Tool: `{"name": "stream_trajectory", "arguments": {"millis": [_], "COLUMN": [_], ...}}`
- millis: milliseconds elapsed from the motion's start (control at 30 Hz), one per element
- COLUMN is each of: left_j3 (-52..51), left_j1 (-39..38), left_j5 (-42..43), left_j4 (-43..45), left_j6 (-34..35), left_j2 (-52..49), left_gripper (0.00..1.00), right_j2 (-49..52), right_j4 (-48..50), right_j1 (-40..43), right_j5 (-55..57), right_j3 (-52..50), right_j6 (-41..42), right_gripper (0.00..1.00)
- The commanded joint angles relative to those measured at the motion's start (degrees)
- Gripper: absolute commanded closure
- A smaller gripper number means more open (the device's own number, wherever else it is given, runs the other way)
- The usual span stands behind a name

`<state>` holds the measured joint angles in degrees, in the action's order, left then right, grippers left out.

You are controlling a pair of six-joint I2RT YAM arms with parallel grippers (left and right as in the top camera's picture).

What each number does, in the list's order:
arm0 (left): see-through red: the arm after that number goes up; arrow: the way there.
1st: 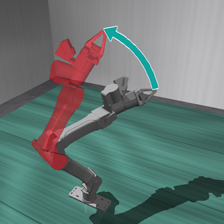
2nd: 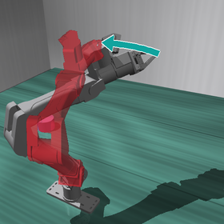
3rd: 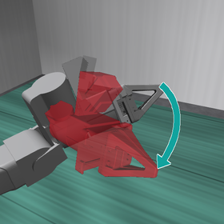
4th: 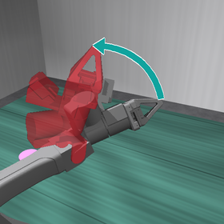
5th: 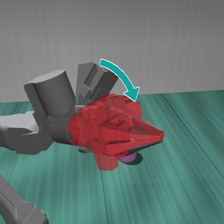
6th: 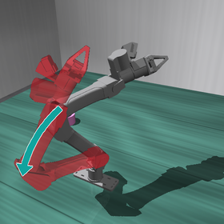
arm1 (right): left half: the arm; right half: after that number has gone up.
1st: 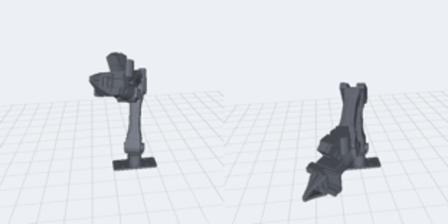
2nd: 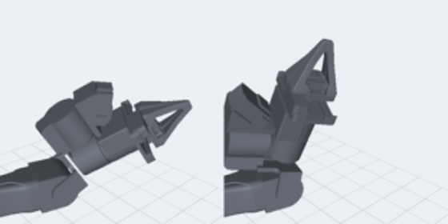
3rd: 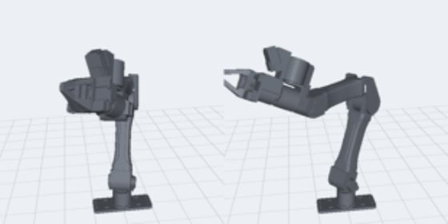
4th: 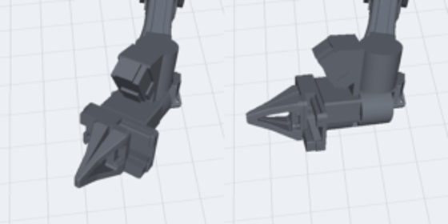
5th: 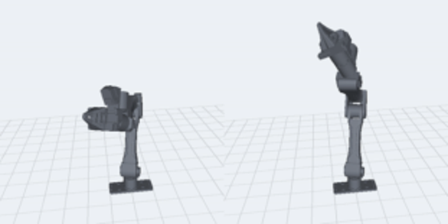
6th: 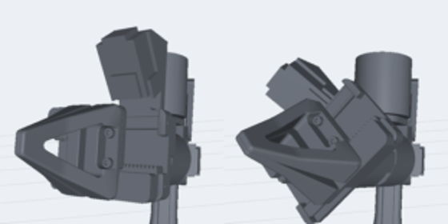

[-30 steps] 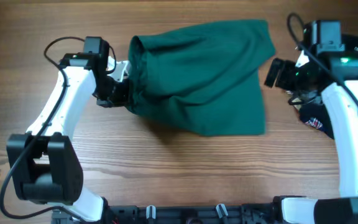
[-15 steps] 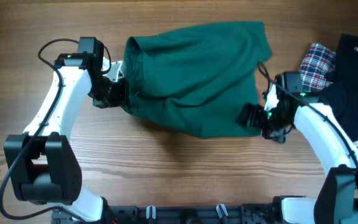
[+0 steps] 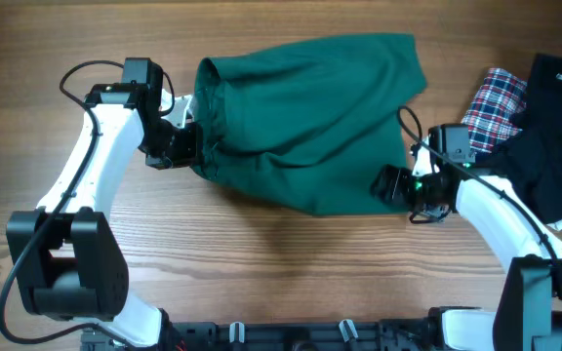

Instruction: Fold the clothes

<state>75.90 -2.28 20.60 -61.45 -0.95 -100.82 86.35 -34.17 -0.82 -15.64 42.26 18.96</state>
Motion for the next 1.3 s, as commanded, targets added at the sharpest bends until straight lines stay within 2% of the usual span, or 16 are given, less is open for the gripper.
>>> {"name": "stream_trajectory", "arguments": {"millis": [0, 400, 700, 733, 800, 833, 867, 900, 933, 1100, 1267], "left_j3": [-0.15, -0.15, -0.15, -0.15, -0.15, -0.15, -0.15, -0.15, -0.15, -0.13, 1.46], "left_j1": [0.26, 0.26, 0.26, 0.26, 0.26, 0.26, 0.26, 0.26, 0.26, 0.26, 0.26], "left_j5": [-0.52, -0.55, -0.55, -0.52, -0.52, -0.50, -0.39, 0.13, 1.33, 6.10, 8.76], "left_j4": [0.09, 0.11, 0.13, 0.13, 0.13, 0.11, 0.09, 0.09, 0.09, 0.04, -0.15], "left_j6": [0.57, 0.57, 0.57, 0.57, 0.57, 0.59, 0.59, 0.59, 0.59, 0.57, 1.49], "left_j2": [1.29, 1.29, 1.29, 1.29, 1.29, 1.29, 1.29, 1.29, 1.29, 3.65, 13.88], "left_gripper": [0.96, 0.96, 0.96, 0.96, 0.96, 0.96, 0.96, 0.96, 0.96, 0.96, 0.96], "right_j2": [-0.42, -0.48, -1.51, -1.51, -1.51, -1.51, -1.51, -1.51, -1.51, -4.50, -14.01], "right_j4": [1.68, 4.17, 2.99, 2.23, 0.92, 0.35, 0.00, -0.04, 0.09, -0.55, -6.91], "right_j1": [-0.07, -0.07, -0.09, -0.09, -0.07, -0.07, -0.07, -0.07, -0.07, -0.07, -0.07], "right_j5": [-0.68, -5.01, -7.82, -7.80, -7.80, -7.78, -7.80, -7.74, -7.78, -10.23, -11.43], "right_j3": [-1.90, -1.84, -1.84, -1.84, -1.84, -1.84, -1.84, -1.84, -1.81, 1.51, 12.07], "right_j6": [-0.85, -0.79, 1.05, 1.22, 1.16, 1.18, 1.25, 2.05, 2.25, 3.67, 3.69], "right_gripper": [0.00, 0.03, 0.18, 0.22, 0.41, 0.56, 0.82, 0.93, 0.96, 0.96, 0.96]}}
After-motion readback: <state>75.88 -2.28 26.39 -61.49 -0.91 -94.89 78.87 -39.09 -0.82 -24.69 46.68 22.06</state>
